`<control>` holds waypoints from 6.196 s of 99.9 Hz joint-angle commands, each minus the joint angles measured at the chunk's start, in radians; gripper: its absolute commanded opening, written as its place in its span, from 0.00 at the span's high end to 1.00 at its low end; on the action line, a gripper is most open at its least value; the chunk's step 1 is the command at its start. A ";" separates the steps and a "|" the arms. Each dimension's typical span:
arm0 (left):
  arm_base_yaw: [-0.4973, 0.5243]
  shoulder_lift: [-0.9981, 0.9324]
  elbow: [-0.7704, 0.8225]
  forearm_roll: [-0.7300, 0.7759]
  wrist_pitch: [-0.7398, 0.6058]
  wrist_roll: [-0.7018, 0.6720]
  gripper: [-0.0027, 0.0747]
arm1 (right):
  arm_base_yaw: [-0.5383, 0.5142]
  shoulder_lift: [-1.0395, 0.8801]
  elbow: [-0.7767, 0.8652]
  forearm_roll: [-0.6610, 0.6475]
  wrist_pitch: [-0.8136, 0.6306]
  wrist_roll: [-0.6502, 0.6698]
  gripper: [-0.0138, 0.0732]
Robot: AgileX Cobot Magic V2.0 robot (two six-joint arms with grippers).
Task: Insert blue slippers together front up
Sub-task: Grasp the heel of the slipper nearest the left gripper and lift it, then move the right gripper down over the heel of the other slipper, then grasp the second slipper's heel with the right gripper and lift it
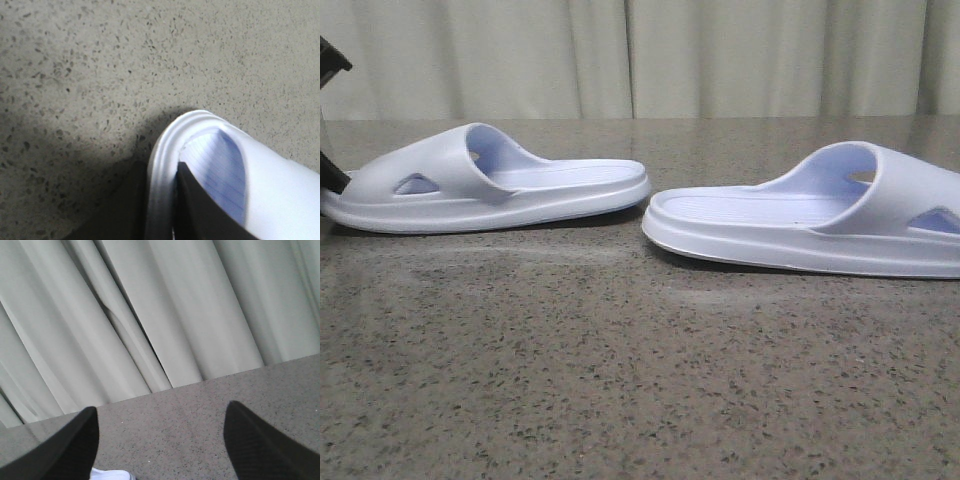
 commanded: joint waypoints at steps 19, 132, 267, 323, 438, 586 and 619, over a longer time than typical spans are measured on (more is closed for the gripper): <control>-0.008 -0.108 -0.020 -0.011 0.016 0.011 0.94 | -0.002 0.018 -0.032 -0.004 -0.058 -0.004 0.32; -0.008 -0.538 -0.020 -0.147 0.208 0.039 0.94 | -0.014 0.018 0.168 0.016 -0.050 0.432 0.32; -0.008 -0.536 -0.020 -0.146 0.206 0.060 0.94 | -0.082 0.421 0.194 -0.012 -0.086 0.491 0.32; -0.008 -0.536 -0.020 -0.146 0.206 0.060 0.94 | -0.082 0.585 0.194 0.012 -0.133 0.491 0.32; -0.008 -0.536 -0.020 -0.158 0.204 0.060 0.94 | 0.018 0.658 0.194 0.067 -0.205 0.491 0.32; -0.008 -0.536 -0.020 -0.200 0.215 0.060 0.94 | 0.019 0.651 0.125 0.058 -0.358 0.489 0.96; -0.008 -0.536 -0.020 -0.242 0.224 0.060 0.94 | 0.017 0.593 -0.017 -0.024 -0.464 0.477 0.96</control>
